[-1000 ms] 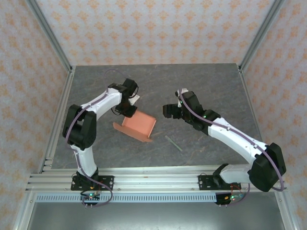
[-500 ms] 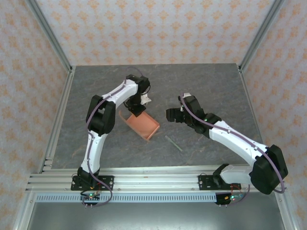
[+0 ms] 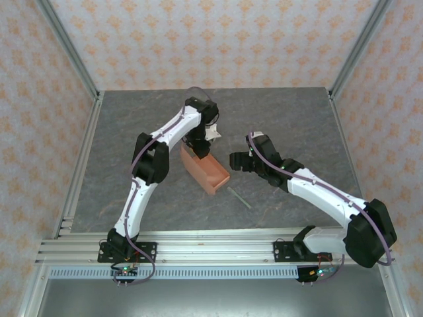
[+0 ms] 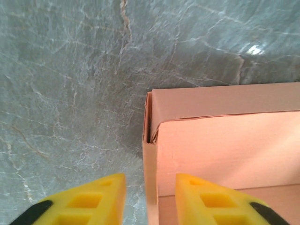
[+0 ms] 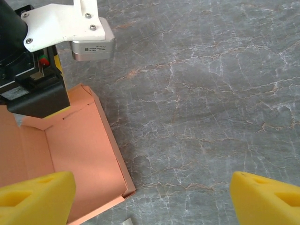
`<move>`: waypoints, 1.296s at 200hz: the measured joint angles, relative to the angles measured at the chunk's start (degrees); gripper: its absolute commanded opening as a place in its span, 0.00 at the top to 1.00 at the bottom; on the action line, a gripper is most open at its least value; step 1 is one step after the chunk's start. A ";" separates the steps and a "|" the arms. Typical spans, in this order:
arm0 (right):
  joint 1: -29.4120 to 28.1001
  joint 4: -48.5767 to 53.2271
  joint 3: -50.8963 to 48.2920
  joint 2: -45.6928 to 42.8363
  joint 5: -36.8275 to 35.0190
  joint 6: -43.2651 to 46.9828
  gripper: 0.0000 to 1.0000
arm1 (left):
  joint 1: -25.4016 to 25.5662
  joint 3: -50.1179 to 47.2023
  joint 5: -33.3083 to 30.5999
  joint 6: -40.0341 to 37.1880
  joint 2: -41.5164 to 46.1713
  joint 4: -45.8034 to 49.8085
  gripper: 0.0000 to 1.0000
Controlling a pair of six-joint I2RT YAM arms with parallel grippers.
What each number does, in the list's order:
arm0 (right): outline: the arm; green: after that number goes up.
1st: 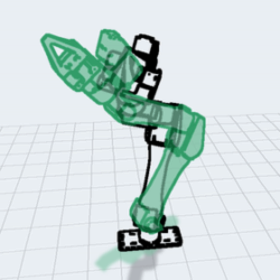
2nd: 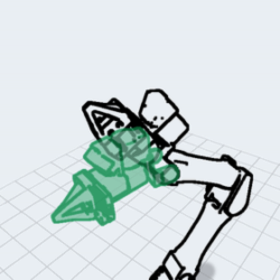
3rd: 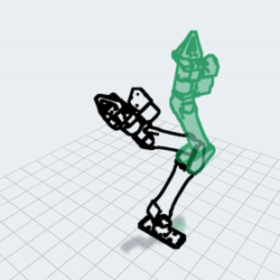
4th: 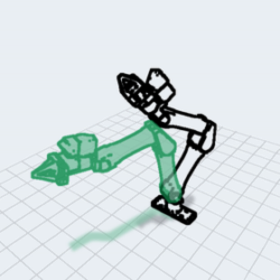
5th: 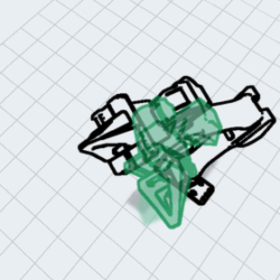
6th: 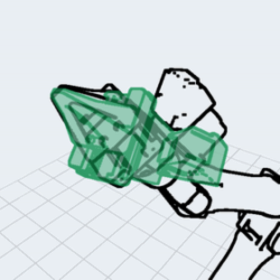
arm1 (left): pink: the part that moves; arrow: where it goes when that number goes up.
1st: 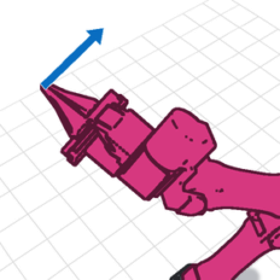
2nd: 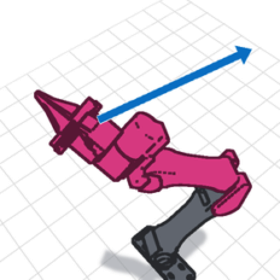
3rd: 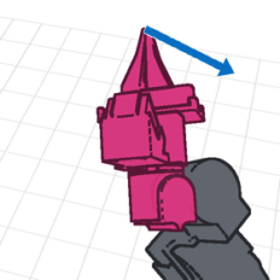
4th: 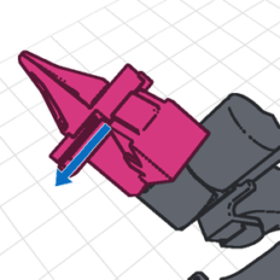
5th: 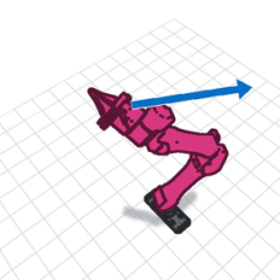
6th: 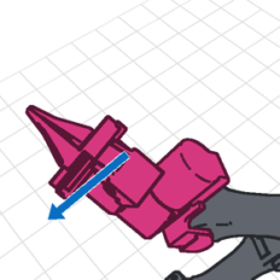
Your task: Fold the paper box
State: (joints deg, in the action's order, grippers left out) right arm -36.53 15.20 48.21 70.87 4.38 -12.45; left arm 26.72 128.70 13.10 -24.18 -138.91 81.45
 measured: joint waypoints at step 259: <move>-5.31 -15.06 5.29 29.16 30.29 -17.16 0.51 | -17.44 -95.03 -2.16 51.30 65.37 -56.87 0.73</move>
State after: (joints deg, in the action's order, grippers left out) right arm -41.85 0.14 53.49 100.03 34.68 -29.61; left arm 9.28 33.67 10.94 27.11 -73.54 24.58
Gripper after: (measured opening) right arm 0.490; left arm 0.290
